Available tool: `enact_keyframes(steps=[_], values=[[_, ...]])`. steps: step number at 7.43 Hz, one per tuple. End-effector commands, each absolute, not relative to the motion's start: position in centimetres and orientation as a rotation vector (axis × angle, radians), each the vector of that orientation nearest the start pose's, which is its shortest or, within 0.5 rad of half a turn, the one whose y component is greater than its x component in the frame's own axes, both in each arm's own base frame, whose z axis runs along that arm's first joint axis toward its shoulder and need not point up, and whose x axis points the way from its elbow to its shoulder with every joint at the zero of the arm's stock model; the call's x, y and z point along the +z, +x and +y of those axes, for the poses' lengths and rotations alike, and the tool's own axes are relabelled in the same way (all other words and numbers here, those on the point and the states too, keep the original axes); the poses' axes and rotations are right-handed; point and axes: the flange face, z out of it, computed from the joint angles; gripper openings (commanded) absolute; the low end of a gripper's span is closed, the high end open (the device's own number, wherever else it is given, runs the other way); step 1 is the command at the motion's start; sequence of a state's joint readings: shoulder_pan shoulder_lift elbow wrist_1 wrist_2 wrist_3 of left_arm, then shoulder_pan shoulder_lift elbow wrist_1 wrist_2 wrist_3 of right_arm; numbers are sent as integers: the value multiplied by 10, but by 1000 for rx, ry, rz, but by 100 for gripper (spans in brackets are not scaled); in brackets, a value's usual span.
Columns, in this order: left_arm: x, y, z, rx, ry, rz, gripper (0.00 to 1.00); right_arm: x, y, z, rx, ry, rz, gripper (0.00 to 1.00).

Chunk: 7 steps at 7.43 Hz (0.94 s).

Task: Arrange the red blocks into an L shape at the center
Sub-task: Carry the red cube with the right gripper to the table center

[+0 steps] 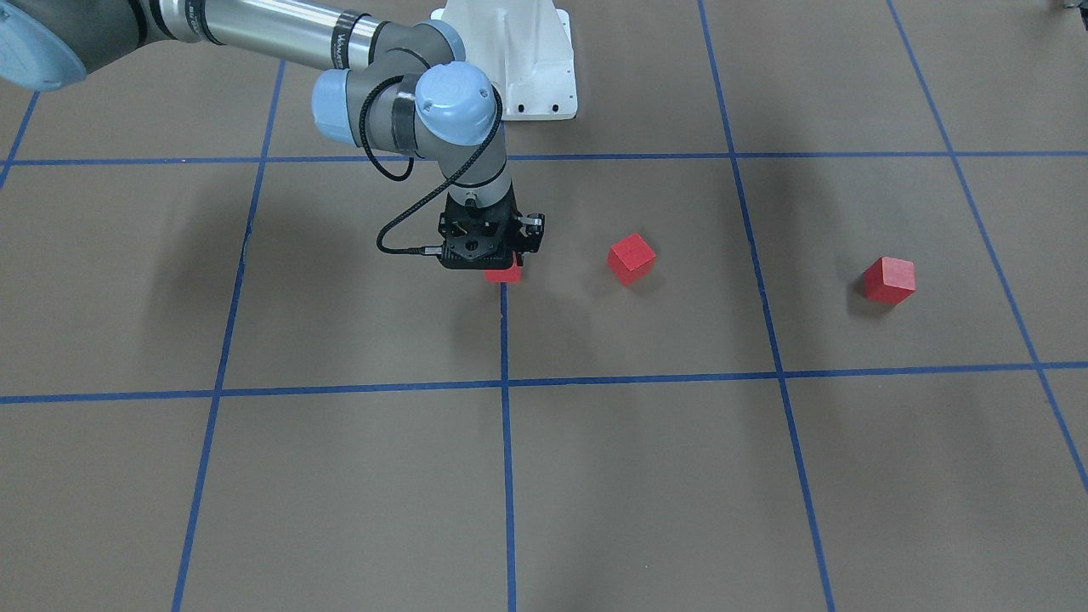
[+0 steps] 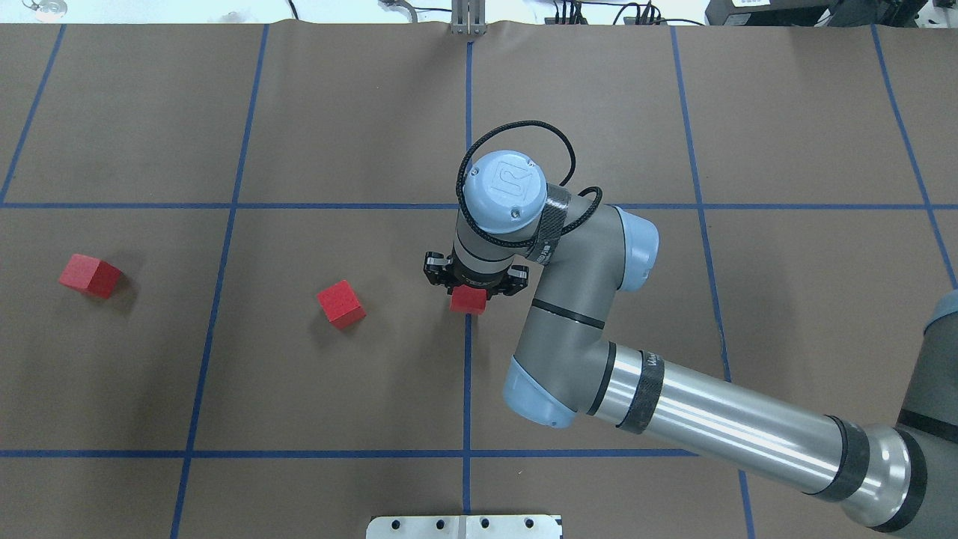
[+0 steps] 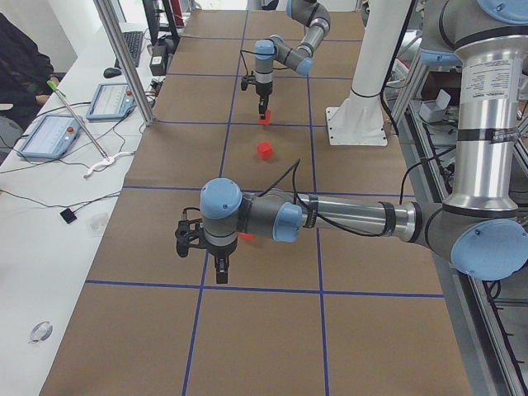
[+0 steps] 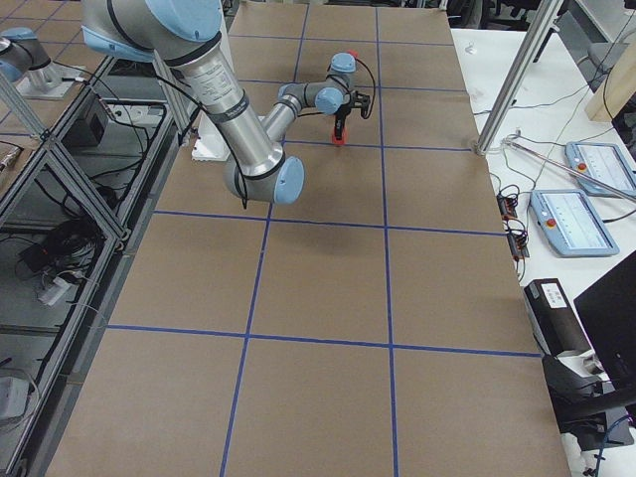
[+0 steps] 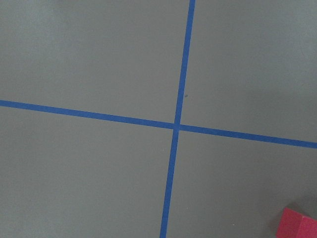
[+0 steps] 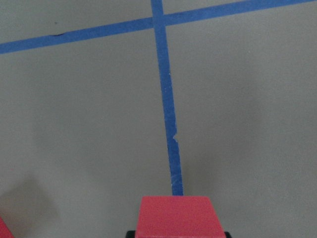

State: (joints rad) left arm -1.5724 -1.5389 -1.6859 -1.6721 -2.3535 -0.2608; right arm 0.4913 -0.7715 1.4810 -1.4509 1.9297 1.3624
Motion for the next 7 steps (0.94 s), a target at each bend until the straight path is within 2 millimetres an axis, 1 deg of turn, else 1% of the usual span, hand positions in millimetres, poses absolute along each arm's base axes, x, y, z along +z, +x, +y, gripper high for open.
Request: enact_keyframes(steps=[1, 3, 4, 5, 6, 7], values=[[604, -64, -489, -175, 75, 799, 100, 201, -611, -435, 105, -40, -869, 0], [604, -64, -489, -175, 75, 799, 100, 200, -611, -435, 102, -41, -869, 1], [604, -64, -489, -175, 75, 799, 100, 203, -612, -435, 101, -41, -864, 47], [605, -64, -488, -175, 74, 799, 100, 204, -615, -431, 85, -24, -859, 65], [605, -64, -488, -174, 74, 800, 100, 201, -615, -430, 79, -21, -864, 89], [602, -61, -488, -169, 70, 832, 100, 198, -615, -430, 78, -21, -867, 98]])
